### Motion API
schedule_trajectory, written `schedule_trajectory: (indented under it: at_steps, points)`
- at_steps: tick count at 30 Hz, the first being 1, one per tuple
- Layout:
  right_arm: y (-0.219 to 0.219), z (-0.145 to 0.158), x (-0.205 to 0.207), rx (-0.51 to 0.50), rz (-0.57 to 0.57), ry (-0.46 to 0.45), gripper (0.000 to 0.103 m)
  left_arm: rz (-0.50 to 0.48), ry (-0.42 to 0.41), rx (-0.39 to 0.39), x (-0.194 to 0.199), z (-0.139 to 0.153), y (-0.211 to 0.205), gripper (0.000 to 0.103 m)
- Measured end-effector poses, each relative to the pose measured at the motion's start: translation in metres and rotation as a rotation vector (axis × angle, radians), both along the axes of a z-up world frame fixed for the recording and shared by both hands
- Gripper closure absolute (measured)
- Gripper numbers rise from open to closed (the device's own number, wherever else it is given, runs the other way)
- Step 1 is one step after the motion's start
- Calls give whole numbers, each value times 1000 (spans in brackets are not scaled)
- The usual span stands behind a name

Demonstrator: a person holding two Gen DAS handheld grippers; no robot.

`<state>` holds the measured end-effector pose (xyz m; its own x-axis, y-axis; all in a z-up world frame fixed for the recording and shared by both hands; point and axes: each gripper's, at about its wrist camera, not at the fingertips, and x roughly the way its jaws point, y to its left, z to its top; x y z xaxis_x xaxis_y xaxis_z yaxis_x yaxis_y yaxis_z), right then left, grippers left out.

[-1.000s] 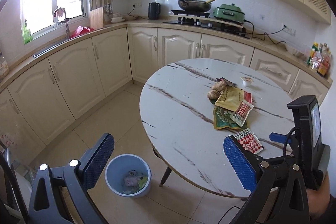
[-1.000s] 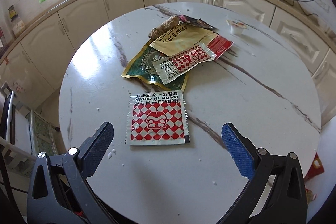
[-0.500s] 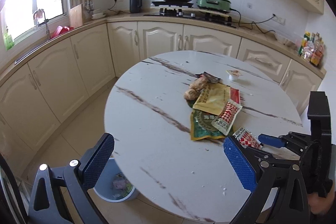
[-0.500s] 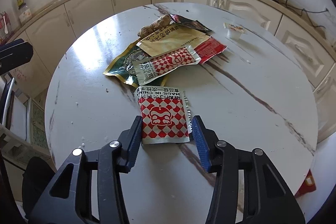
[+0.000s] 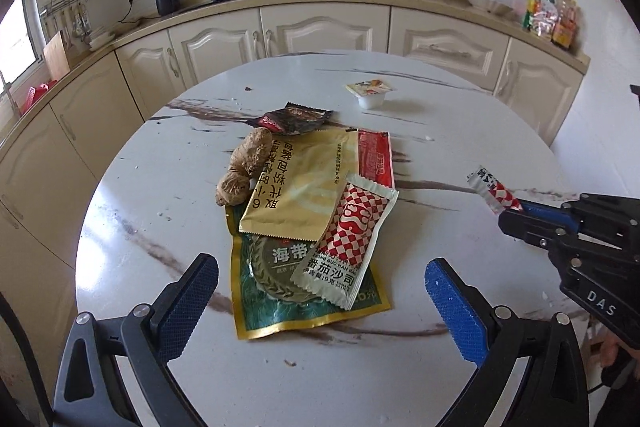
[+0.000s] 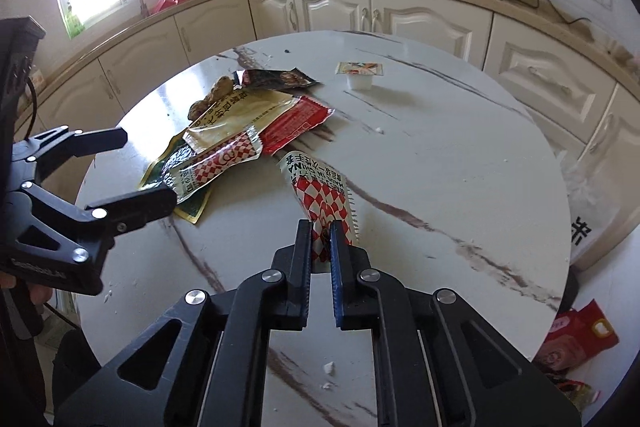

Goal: Collect trash
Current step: 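Grasp a red-checkered sauce sachet with the left tool while the right tool grasps another sachet, then carry both sachets over the wastebasket and open both tools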

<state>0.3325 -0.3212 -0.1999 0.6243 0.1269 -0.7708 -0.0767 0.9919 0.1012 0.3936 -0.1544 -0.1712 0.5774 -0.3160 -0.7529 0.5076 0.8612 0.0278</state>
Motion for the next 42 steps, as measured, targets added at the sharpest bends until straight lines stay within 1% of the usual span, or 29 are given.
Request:
schedule_trajectory:
  at_steps: [2, 4, 5, 6, 8, 10, 11, 12, 13, 16, 20, 22, 25, 31, 33, 37, 40, 42]
  points:
    - [-3, -1, 3, 9, 0, 1, 94, 0, 15, 5, 14, -8, -10, 7]
    - [-6, -2, 6, 16, -1, 1, 94, 4, 32, 30, 28, -15, -19, 24]
    - [-7, -3, 8, 20, -1, -2, 93, 6, 46, 40, 33, -20, -21, 29]
    - [-8, -3, 9, 23, -1, -3, 93, 10, 57, 44, 38, -24, -25, 37]
    - [-8, -4, 11, 29, -1, -4, 93, 5, 43, 55, 38, -27, -29, 38]
    - [-9, -6, 12, 33, 1, -5, 93, -20, 36, 50, 35, -28, -34, 48]
    - [-9, -6, 13, 36, 1, -6, 93, -33, 29, 51, 35, -30, -36, 50]
    - [-9, -7, 13, 37, 0, -7, 93, -56, 24, 50, 32, -28, -36, 62]
    - [-9, -7, 13, 38, 0, -7, 93, -78, 19, 40, 28, -28, -37, 79]
    - [-9, -8, 12, 38, -3, -9, 93, -93, 19, 24, 24, -30, -37, 87]
    - [-6, -5, 8, 36, -5, -15, 93, -88, 46, -34, 22, -26, -28, 92]
    - [-4, -4, 6, 33, -4, -17, 93, -77, 40, -60, 22, -23, -22, 94]
    - [-1, 1, 3, 32, -3, -23, 94, -78, 42, -102, 14, -17, -13, 95]
    - [17, 18, -5, 36, 21, -47, 96, -71, 12, -144, -8, 0, 16, 95]
    - [28, 26, -7, 30, 38, -61, 96, -64, 4, -156, -12, 10, 34, 95]
    - [56, 38, -9, 32, 78, -80, 96, -25, -21, -182, -37, 29, 81, 94]
    - [88, 46, -9, 35, 124, -94, 96, 11, -32, -206, -57, 36, 122, 94]
    - [117, 51, -8, 40, 172, -102, 96, 41, -45, -213, -70, 40, 153, 94]
